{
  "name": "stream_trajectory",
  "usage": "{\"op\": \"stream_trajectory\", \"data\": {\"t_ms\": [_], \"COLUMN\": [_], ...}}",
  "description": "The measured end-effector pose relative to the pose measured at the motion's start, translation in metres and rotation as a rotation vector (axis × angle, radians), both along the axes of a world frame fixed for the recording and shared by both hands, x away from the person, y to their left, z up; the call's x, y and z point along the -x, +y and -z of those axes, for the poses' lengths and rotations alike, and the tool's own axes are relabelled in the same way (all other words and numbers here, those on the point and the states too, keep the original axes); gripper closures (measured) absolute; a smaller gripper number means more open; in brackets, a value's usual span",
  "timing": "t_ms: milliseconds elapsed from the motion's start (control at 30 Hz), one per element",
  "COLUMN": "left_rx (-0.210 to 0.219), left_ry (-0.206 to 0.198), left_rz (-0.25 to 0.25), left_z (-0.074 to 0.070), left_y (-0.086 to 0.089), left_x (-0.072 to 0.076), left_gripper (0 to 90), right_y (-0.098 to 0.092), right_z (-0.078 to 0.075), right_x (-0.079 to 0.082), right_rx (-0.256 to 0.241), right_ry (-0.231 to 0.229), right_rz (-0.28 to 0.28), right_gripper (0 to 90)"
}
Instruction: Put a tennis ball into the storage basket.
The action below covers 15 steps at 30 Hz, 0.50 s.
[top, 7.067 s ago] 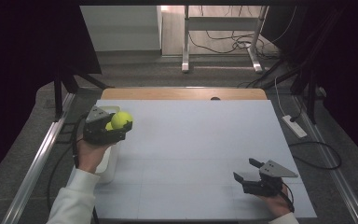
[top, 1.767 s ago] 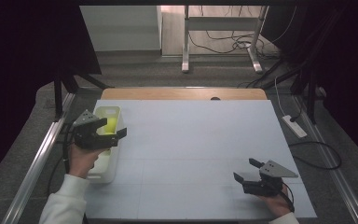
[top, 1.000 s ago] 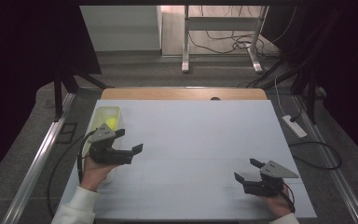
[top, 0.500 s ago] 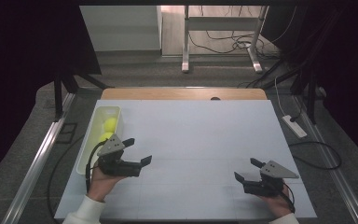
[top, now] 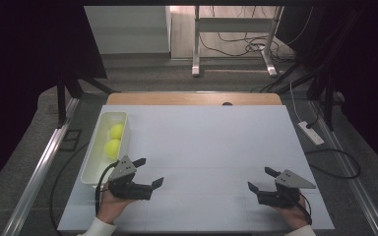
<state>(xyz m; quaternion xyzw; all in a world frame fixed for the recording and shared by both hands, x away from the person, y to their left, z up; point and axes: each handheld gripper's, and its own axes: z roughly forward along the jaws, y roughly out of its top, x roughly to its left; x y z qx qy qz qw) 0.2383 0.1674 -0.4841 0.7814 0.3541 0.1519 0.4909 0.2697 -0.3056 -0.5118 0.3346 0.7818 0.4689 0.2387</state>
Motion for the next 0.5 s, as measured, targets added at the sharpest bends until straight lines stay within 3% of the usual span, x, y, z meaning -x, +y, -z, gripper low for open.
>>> {"op": "stream_trajectory", "data": {"t_ms": [200, 500], "left_rx": [-0.058, -0.049], "left_ry": [-0.05, 0.006], "left_rz": [0.025, 0.025], "left_z": [0.008, 0.03], "left_y": [-0.003, 0.003], "left_x": [0.011, 0.02], "left_gripper": [9.3, 9.2], "right_y": [0.0, 0.0], "right_z": [0.0, 0.0], "right_x": [0.0, 0.0], "right_rx": [0.001, -0.002], "right_ry": [0.001, -0.001], "right_rz": [-0.001, -0.004], "right_gripper": [16.0, 16.0]}}
